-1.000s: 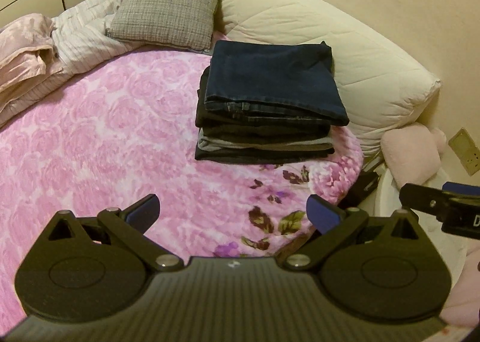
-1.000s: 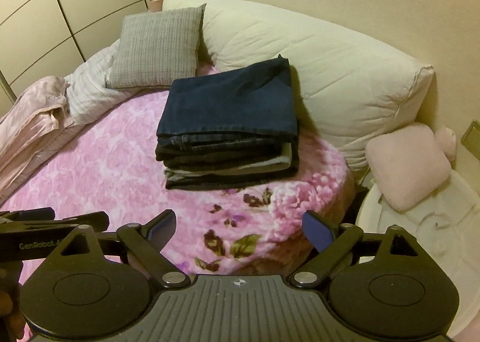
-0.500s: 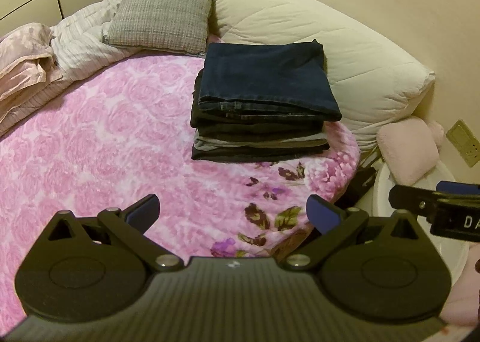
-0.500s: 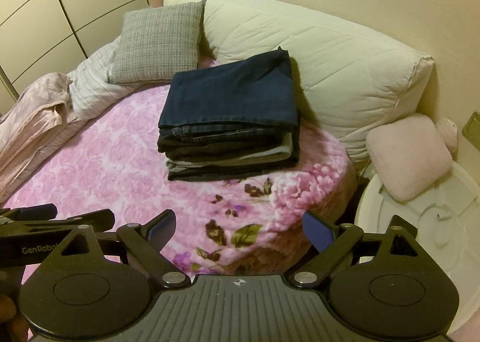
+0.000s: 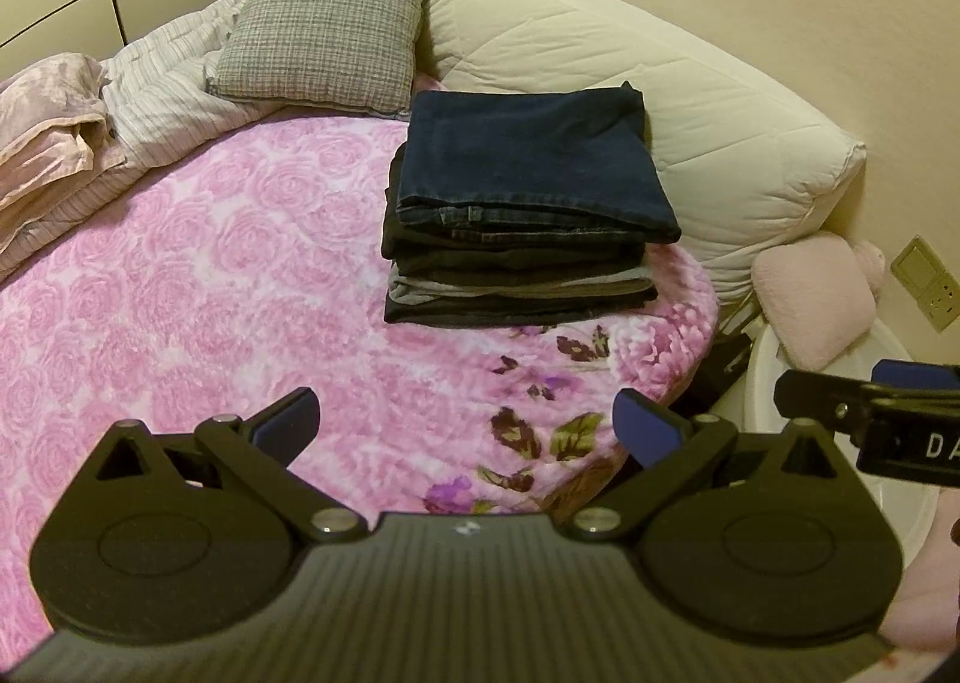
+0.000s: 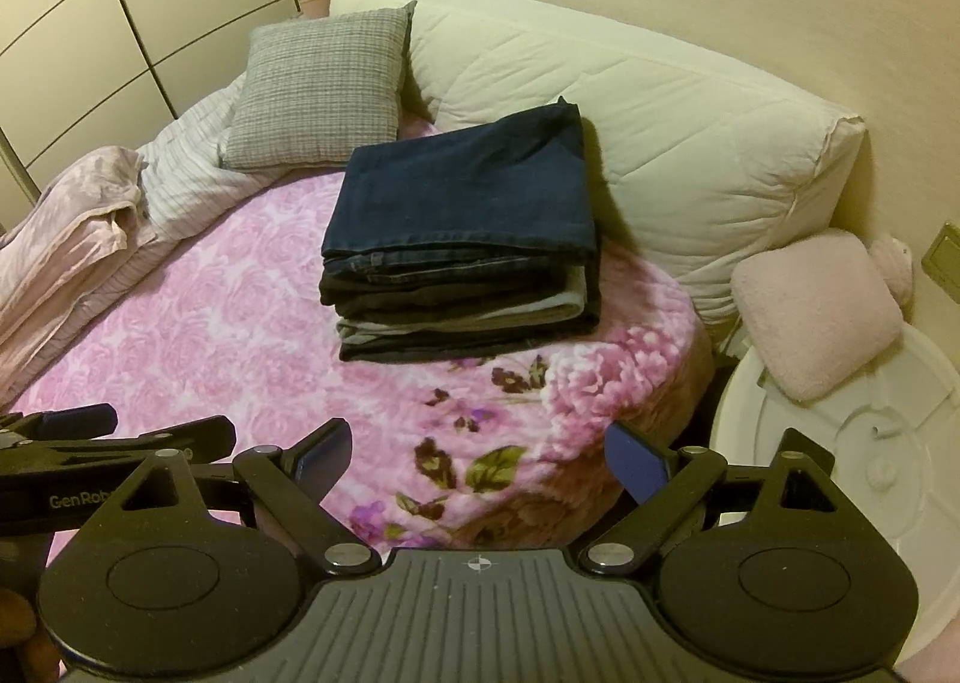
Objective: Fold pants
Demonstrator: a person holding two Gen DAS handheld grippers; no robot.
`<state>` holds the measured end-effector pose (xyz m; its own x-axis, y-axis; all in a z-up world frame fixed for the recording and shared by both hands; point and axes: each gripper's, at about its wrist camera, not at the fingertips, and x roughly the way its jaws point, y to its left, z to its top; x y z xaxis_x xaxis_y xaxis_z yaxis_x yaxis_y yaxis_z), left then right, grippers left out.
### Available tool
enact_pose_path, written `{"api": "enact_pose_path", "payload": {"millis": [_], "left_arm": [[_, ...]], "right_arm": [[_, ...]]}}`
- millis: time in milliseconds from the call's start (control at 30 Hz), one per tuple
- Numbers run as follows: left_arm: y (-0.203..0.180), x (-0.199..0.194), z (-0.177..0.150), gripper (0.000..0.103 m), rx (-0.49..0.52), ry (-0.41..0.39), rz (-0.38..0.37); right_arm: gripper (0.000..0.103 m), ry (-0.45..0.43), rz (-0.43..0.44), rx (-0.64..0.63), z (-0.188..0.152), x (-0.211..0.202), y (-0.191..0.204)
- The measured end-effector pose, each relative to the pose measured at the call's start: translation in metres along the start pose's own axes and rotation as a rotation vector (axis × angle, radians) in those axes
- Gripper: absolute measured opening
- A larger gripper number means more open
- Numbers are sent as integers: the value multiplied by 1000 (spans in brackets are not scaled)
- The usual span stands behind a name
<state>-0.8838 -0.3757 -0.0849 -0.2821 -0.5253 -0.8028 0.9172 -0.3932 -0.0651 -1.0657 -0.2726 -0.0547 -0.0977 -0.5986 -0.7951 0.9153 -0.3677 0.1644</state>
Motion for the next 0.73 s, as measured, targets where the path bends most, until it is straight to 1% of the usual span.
{"api": "enact_pose_path", "payload": {"millis": [567, 667, 733], "left_arm": [[-3, 9, 11, 102, 13, 3, -9], [-2, 9, 11, 102, -13, -10, -33], [-3, 10, 12, 102, -13, -8, -31]], "right_arm": [[89, -6, -6, -1, 11, 2, -2], [89, -6, -7, -1, 13, 4, -3], [89, -5, -6, -2, 13, 5, -4]]}}
